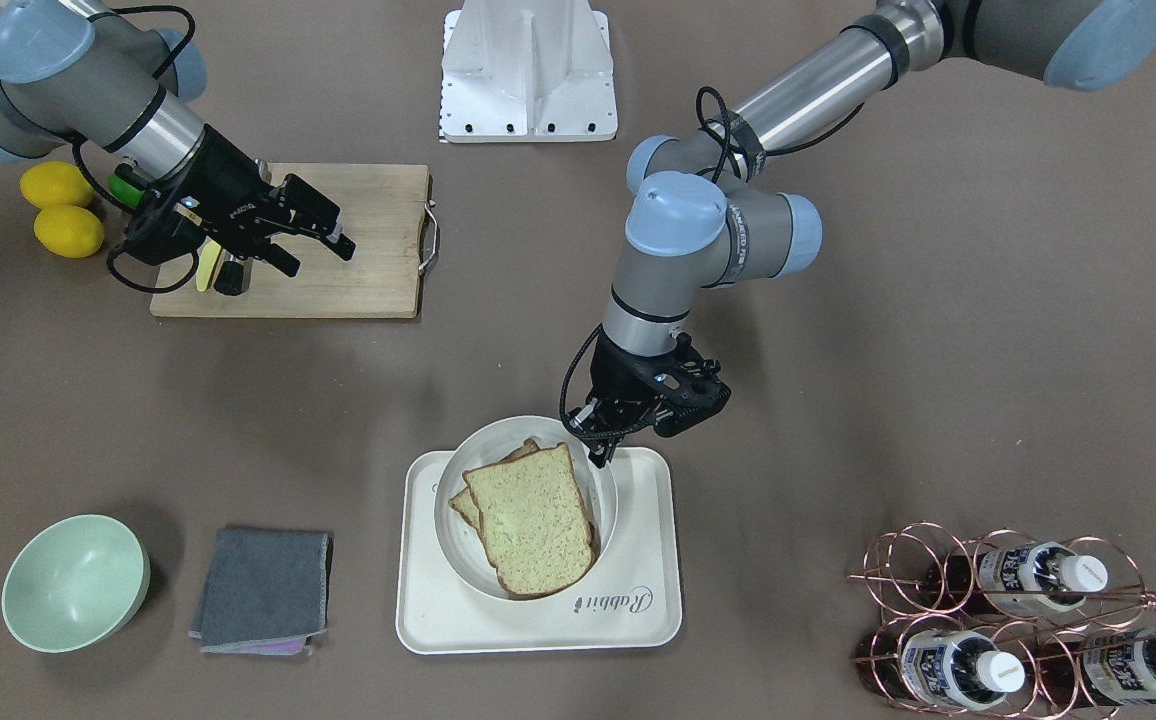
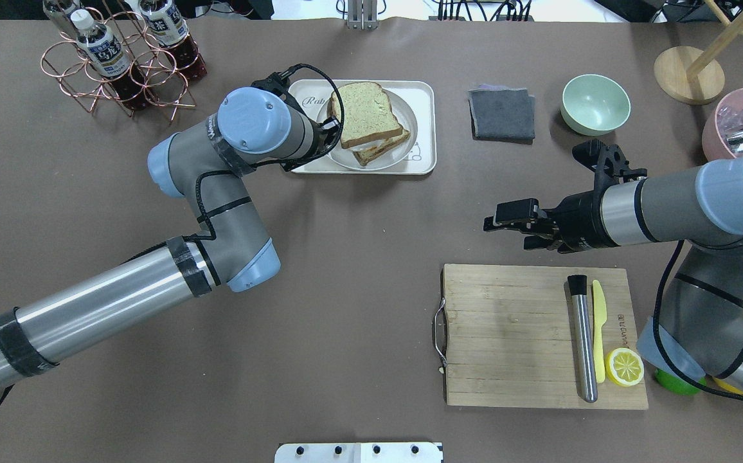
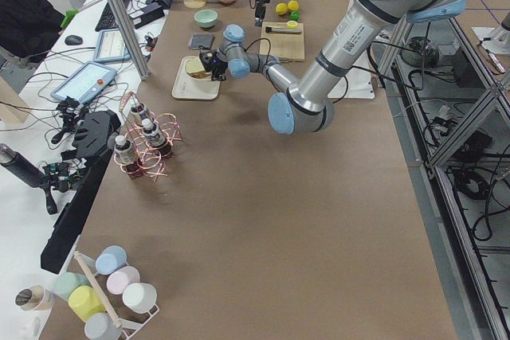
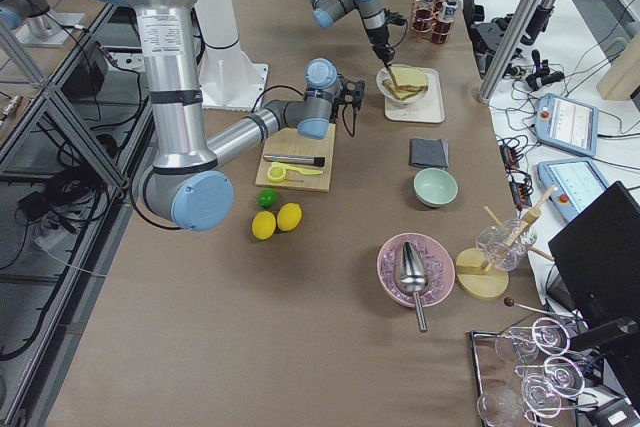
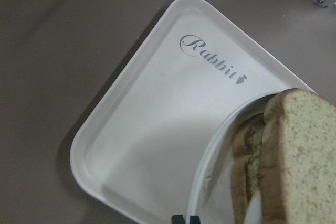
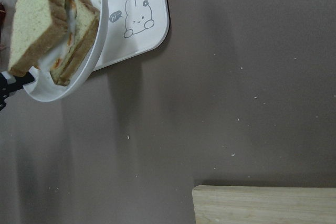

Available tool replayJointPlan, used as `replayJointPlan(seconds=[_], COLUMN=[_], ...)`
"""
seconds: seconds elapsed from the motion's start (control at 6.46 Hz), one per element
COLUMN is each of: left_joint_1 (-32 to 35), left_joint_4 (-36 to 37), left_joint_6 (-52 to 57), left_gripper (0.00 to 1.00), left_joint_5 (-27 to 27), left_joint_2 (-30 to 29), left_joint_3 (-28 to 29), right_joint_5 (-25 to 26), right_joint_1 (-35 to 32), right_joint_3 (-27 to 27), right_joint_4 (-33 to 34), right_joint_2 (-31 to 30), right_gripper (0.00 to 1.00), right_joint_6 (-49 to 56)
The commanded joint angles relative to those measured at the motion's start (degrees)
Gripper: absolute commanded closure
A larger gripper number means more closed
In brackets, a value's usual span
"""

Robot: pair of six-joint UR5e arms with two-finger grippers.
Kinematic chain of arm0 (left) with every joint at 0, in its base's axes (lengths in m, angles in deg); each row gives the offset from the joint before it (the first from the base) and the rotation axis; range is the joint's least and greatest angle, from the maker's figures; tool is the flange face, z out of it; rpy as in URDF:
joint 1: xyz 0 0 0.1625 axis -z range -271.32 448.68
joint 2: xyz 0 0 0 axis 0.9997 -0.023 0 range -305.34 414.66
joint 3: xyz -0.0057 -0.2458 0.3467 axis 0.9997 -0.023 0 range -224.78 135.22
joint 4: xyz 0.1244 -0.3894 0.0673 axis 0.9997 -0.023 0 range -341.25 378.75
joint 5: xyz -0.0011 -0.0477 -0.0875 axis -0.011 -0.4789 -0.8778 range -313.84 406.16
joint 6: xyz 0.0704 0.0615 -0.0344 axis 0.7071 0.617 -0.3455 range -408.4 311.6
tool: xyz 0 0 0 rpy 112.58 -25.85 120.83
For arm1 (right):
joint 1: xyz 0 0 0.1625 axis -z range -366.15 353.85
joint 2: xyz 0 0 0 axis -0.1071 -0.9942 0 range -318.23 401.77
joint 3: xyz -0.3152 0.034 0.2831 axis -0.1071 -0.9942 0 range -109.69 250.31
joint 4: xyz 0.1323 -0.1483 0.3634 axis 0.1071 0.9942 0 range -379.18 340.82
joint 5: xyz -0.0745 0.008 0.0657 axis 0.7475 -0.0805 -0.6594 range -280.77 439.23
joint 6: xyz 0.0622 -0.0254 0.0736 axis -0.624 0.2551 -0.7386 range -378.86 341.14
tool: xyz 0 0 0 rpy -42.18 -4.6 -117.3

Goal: Make sandwich and place on tray
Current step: 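Carry the plate with the sandwich onto the white tray with the left gripper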

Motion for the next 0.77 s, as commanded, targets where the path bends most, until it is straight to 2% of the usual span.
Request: replayJointPlan(seconds=[0.0, 0.15, 0.46, 0.62], left_joint_1=[1.0, 1.1, 0.9, 0.9], left_joint_4=[-3.4, -5.6, -6.2, -6.3], left_joint_6=[0.0, 0.4, 0.6, 1.4], left_gripper=[1.00, 1.00, 1.00, 0.40], left_joint_5=[0.5, 0.5, 0.5, 0.5], left_joint_2=[-2.0, -2.5, -2.5, -2.5], left_joint_3=[6.3, 8.7, 8.7, 8.2], right_joint_5=[0.2, 0.3, 0.5, 0.5], right_joint_1=[-0.2, -0.2, -0.2, -0.2], right_joint_3=[0.0, -0.1, -0.1, -0.1], right_joint_4=[0.0, 0.1, 0.1, 0.2], right_joint_2=[0.2, 0.3, 0.3, 0.4], right_gripper=[0.01, 0.01, 0.01, 0.01], right_joint_6=[0.0, 0.0, 0.1, 0.1])
